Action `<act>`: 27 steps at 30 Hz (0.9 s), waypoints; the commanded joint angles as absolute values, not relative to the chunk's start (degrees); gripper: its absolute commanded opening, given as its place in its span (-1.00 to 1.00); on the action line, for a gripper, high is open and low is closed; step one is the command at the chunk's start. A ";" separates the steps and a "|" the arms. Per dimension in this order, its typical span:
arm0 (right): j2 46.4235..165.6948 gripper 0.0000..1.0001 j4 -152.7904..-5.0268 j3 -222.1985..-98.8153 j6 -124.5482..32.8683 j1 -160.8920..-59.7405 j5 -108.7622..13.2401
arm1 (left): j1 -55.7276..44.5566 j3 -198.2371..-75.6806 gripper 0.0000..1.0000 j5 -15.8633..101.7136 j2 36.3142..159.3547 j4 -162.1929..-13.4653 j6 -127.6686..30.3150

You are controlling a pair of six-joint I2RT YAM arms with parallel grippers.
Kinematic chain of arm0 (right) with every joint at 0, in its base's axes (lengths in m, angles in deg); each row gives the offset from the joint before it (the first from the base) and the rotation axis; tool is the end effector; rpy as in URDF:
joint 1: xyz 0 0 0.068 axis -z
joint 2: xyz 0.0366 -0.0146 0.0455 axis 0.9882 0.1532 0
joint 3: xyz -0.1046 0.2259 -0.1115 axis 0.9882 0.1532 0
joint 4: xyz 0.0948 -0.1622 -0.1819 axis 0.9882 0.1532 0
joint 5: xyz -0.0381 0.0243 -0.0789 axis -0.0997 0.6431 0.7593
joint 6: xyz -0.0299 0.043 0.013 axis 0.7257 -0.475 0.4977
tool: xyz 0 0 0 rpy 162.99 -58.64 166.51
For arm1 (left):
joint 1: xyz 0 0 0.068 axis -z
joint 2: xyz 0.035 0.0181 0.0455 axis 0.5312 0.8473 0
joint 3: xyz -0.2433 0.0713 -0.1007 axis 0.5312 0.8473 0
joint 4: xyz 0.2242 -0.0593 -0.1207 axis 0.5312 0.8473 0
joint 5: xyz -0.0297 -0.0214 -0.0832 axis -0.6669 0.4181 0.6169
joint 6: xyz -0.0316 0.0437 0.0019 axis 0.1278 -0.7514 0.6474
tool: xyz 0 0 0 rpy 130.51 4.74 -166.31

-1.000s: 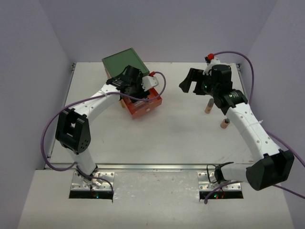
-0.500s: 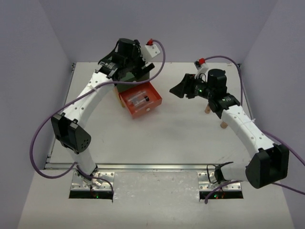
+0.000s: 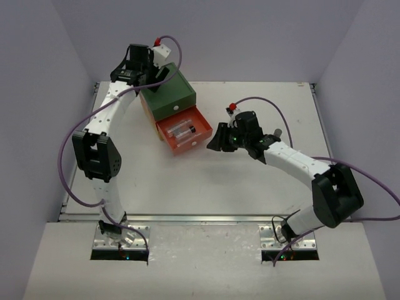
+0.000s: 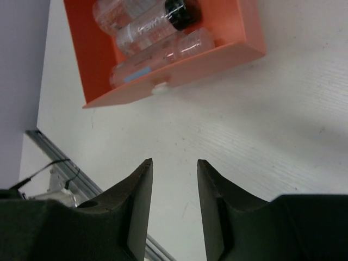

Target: Organize the makeup

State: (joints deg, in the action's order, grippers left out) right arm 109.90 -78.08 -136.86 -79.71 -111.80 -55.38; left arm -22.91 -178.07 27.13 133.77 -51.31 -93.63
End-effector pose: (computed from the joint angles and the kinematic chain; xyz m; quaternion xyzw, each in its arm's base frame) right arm 0.2743 0.1733 0.2323 0.0152 0.8787 0.3650 0.3074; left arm 0.4461 -0.0673 0.3689 0.2879 0.8266 0.1569 0.4574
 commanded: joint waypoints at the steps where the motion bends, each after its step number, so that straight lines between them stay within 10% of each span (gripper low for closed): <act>1: 113.05 -0.25 -86.58 -136.34 -87.17 -112.74 -50.67 | -22.59 -176.74 0.57 24.03 133.53 -56.82 -89.54; 27: 134.05 -0.37 -94.41 -152.83 -98.00 -112.83 -50.91 | -22.59 -153.37 0.46 27.04 129.79 -65.75 -85.69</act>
State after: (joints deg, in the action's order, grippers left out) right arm 133.20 -88.38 -147.72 -95.82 -112.67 -53.74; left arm -22.65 -157.46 25.29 127.92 -75.02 -85.34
